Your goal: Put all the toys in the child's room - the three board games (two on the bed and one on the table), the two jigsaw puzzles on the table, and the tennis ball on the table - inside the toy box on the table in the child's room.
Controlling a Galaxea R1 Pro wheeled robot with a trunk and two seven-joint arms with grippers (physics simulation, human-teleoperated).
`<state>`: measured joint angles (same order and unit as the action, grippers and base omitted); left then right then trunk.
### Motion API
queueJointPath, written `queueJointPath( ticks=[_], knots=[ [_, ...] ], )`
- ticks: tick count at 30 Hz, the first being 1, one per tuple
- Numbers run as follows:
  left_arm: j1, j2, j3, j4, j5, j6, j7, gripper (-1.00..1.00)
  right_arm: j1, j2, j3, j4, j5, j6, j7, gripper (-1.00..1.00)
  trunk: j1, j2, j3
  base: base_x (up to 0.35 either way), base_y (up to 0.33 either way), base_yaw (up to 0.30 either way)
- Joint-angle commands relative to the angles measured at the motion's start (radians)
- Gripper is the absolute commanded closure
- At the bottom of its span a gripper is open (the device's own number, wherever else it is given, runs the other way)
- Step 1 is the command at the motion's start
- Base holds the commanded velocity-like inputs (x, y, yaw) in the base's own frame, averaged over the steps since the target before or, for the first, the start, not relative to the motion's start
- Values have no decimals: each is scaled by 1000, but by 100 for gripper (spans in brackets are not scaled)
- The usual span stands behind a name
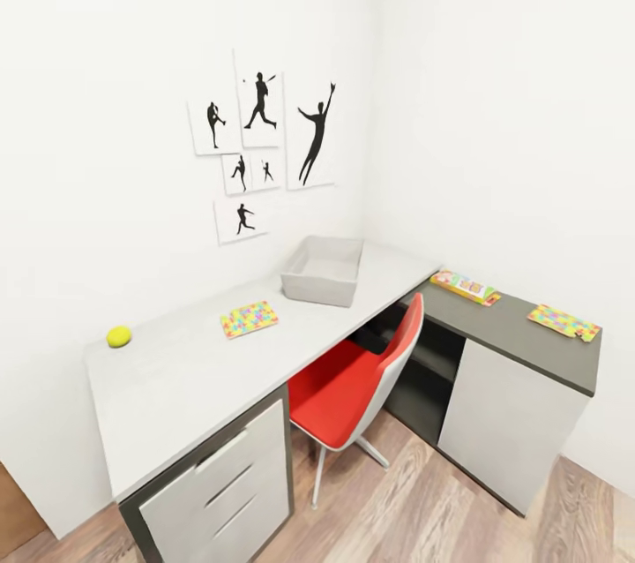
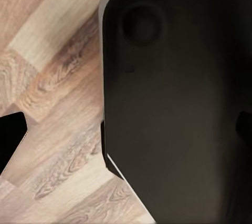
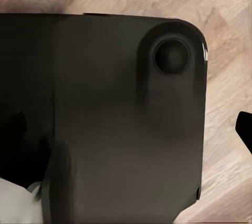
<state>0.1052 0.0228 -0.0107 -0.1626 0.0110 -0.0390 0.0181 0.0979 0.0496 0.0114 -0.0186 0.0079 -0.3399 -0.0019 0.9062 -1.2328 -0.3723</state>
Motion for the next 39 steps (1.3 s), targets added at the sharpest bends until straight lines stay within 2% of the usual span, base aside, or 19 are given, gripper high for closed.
queueJointPath(
  ticks=[1, 14, 17, 23, 31, 39],
  knots=[
    [1, 1, -1, -2, 1, -1, 2, -100, 0, 0, 1, -1, 0, -1, 0, -100, -4, 7, 3, 0, 0, -240],
    [1, 12, -8, -1, 0, -7, 0, -100, 0, -2, 1, -1, -2, 1, 4, -100, -54, 98, 43, 0, 0, -272],
    [1, 25, -9, 0, 0, -10, 0, -100, 0, -3, 1, -1, -2, 1, 5, -100, -65, 119, 53, 0, 0, -280],
    [1, 36, -9, 1, 0, -12, -2, -100, 0, -3, 1, -1, -1, 2, 5, -100, -88, 161, 72, 0, 0, -281],
    [1, 38, -8, 0, -1, -12, -3, -100, -1, 0, 1, -1, 0, 2, 5, -100, -119, 217, 97, 0, 0, -275],
    [0, 44, -6, -6, -1, -11, -3, -100, -3, -1, 0, -1, 0, 1, 3, -100, -150, 273, 122, 0, 0, -91]
  ],
)
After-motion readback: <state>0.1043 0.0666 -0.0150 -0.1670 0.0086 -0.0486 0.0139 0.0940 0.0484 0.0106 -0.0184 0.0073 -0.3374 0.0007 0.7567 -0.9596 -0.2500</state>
